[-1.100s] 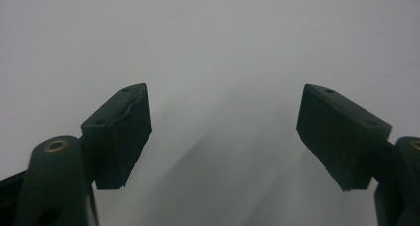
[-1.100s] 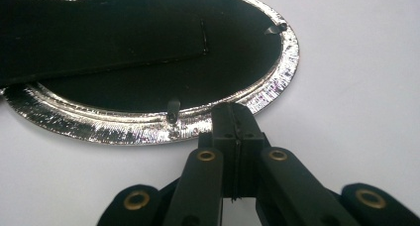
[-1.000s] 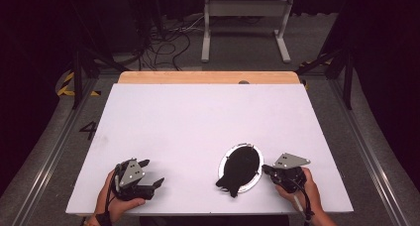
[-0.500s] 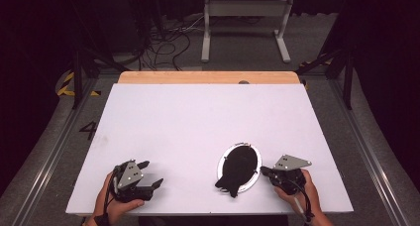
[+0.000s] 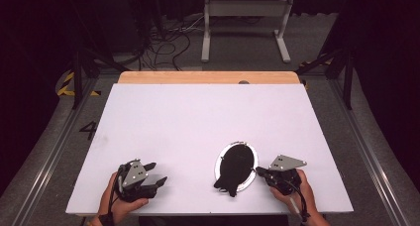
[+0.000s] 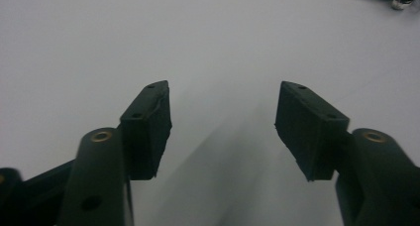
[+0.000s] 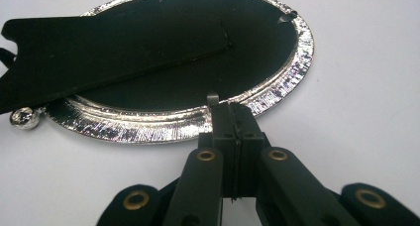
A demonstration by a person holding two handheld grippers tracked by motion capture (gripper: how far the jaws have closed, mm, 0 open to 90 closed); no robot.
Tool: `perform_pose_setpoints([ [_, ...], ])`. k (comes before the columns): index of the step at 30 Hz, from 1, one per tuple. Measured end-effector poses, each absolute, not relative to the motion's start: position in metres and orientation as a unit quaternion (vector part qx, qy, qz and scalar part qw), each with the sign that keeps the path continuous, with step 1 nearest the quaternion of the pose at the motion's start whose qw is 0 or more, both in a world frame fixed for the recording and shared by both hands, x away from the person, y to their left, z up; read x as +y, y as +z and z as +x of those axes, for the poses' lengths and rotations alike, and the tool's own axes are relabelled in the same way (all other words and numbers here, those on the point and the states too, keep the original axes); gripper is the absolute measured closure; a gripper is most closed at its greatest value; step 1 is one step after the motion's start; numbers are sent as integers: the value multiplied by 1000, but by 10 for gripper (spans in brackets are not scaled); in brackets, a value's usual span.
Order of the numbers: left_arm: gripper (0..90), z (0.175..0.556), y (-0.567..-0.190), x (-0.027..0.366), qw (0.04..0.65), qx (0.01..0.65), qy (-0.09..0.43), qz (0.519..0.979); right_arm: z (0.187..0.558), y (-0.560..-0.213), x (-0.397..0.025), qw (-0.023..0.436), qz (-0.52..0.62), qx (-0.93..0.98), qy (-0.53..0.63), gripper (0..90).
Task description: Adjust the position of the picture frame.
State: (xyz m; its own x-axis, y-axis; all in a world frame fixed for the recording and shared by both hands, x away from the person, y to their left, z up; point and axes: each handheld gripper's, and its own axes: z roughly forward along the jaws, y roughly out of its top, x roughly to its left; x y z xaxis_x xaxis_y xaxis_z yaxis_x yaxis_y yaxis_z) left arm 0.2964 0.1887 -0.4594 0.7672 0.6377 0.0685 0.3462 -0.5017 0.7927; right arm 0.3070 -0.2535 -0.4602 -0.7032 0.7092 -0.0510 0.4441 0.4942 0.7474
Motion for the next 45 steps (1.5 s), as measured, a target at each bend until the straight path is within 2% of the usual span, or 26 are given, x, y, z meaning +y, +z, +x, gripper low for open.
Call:
perform_pose_setpoints([
  [4, 602, 297, -457, 180, 409, 273, 166, 855, 310, -460, -251, 177, 344, 844, 371, 900],
  [6, 628, 297, -457, 177, 408, 268, 163, 857, 310, -460, -251, 179, 344, 844, 370, 900],
  [7, 705, 297, -456, 171, 404, 260, 157, 863, 308, -460, -250, 183, 342, 846, 367, 900],
  [8, 733, 297, -455, 168, 400, 253, 157, 867, 308, -460, -250, 183, 342, 846, 366, 900],
  [13, 808, 296, -450, 160, 392, 233, 153, 877, 303, -459, -251, 179, 337, 849, 364, 900],
  [20, 846, 302, -445, 155, 389, 218, 155, 882, 297, -459, -250, 172, 332, 852, 366, 900],
  [23, 851, 302, -448, 161, 412, 226, 153, 869, 298, -460, -248, 173, 335, 850, 369, 900],
  [29, 838, 307, -452, 177, 417, 247, 147, 862, 301, -461, -244, 175, 336, 848, 371, 900],
  [45, 831, 306, -460, 154, 401, 220, 130, 880, 318, -459, -230, 181, 330, 854, 358, 900],
])
